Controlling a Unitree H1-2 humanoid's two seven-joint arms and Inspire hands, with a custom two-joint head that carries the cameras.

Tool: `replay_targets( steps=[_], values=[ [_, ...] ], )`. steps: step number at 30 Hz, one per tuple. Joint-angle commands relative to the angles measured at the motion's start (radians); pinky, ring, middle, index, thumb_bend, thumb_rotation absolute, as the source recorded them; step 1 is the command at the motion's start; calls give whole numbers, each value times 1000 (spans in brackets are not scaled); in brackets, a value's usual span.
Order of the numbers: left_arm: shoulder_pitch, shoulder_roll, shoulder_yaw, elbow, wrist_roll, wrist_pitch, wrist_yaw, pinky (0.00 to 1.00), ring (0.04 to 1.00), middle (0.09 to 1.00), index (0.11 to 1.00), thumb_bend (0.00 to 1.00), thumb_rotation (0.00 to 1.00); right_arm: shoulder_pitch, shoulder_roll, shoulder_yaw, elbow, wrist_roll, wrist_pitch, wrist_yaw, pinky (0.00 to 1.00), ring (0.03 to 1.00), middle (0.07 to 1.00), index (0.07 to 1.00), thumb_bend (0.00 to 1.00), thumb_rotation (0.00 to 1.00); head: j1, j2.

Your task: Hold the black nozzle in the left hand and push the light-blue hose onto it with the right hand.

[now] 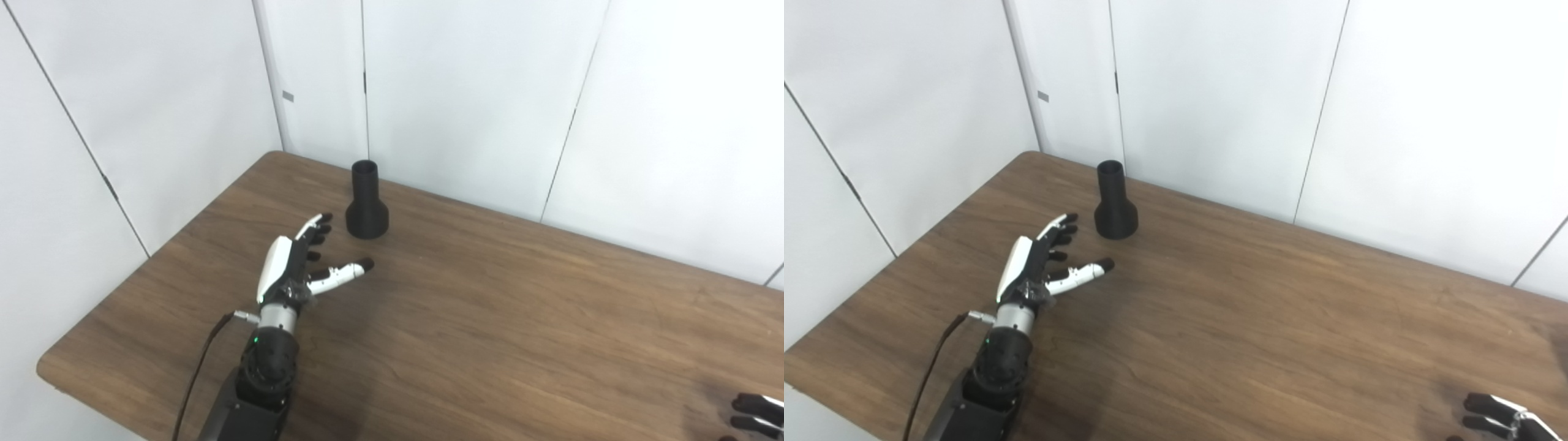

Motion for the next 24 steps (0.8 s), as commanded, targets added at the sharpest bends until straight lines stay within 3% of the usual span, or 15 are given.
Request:
replay_targets(
  steps=[1,3,10,16,24],
  values=[
    [-34,22,3,5,-6,11,9,755,848,873,915,1000,462,17,-31,-25,10,-38,49,-27,529,646,689,659,228,29,1,1],
    [-39,29,-1,12,-4,19,8,756,851,877,918,1000,463,17,-30,-24,5,-45,48,-29,530,646,689,658,225,28,-4,1],
    [-62,62,-9,39,-16,55,-16,773,881,908,945,1000,479,9,-32,-28,33,-60,-3,-43,489,614,653,633,230,180,-18,-8],
    [-95,97,-29,93,-18,84,-24,796,885,924,966,1000,504,12,-29,-32,15,-70,31,-48,475,600,638,618,239,296,-25,-16],
    [-126,113,-44,111,-27,160,-44,771,864,916,964,1000,481,21,-27,-29,10,-76,18,-46,469,591,635,603,268,401,-41,-18]
  ],
)
